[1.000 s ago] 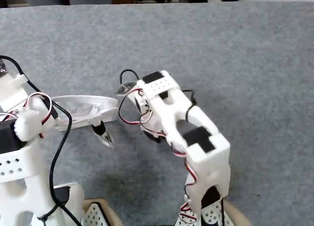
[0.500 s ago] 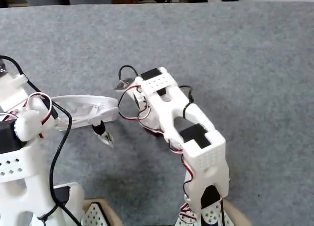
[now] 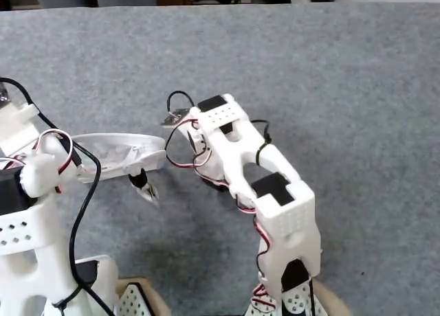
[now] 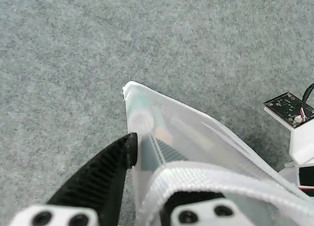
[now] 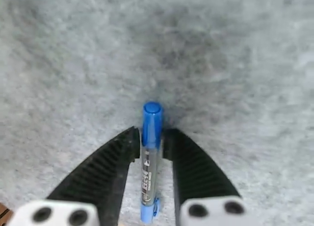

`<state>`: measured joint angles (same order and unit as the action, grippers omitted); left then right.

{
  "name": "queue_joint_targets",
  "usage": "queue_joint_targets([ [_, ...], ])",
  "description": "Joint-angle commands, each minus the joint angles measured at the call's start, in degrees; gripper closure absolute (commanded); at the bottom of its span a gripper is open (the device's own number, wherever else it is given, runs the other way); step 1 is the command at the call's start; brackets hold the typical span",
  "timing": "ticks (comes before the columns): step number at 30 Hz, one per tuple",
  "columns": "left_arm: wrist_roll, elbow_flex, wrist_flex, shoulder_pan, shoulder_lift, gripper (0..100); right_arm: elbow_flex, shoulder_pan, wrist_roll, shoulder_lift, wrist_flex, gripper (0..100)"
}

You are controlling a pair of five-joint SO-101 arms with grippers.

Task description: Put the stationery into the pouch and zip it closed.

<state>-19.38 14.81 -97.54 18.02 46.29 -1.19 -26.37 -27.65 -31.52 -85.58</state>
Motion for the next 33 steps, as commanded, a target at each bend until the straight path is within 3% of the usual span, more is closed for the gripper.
queue_joint_targets([
  [1, -0.2, -1.3, 1.0, 0.0, 1.2, 97, -0.3, -1.3, 0.4, -4.7, -0.2, 95.2],
  [14, -0.2, -1.3, 1.0, 0.0, 1.2, 97, 2.1, 3.8, 2.7, -0.5, -0.9, 98.6],
  [24, -0.2, -1.3, 1.1, 0.0, 1.2, 97, 2.2, 8.4, 2.7, 23.9, -8.4, 98.6],
  [30, -0.1, -1.3, 1.1, 0.0, 1.2, 97, 3.6, 5.5, 3.3, 42.0, -10.5, 98.6],
  [33, -0.1, -1.3, 1.1, 0.0, 1.2, 97, 6.0, 1.2, 7.9, 50.6, -8.8, 98.6],
])
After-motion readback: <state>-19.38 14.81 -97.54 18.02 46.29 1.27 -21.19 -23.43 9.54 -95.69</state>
